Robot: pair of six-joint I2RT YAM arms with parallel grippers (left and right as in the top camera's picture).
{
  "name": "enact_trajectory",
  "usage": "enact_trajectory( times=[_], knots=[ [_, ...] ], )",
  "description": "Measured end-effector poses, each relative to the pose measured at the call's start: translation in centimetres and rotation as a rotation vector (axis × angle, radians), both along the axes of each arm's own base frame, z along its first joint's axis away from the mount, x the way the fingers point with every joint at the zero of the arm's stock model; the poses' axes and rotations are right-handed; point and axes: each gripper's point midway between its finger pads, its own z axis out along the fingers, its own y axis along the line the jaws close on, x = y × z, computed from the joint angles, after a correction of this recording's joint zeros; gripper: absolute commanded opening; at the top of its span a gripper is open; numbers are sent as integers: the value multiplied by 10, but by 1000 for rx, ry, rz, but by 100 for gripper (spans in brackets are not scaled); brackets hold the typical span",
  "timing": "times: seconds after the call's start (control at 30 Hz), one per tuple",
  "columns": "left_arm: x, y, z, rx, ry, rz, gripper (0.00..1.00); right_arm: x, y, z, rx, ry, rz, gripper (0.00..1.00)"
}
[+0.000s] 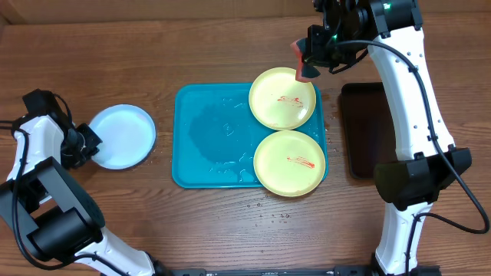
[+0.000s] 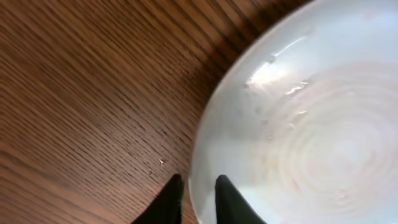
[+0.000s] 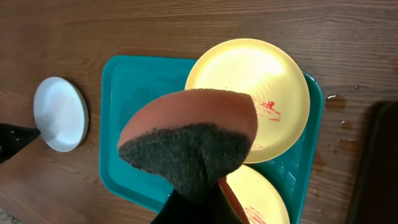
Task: Clean dirty plates on tray and stack at the side
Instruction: 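Lift the white plate with left gripper and place it left of tray, then move left gripper to the upper yellow plate and grasp its rim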
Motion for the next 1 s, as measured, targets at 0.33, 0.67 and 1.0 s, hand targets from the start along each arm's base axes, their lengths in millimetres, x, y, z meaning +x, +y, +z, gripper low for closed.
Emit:
enact_trajectory(
  times=[0.33, 0.67, 1.0],
  knots=[
    [27, -27, 43, -75, -43, -189, 24, 0, 0, 0, 0, 0, 0, 4],
    [117, -195, 81, -266, -315, -584, 34, 0, 0, 0, 0, 2, 0, 4],
    [132, -382, 90, -227, -428, -831, 45, -2, -1, -1, -2, 9, 0, 4]
  ],
)
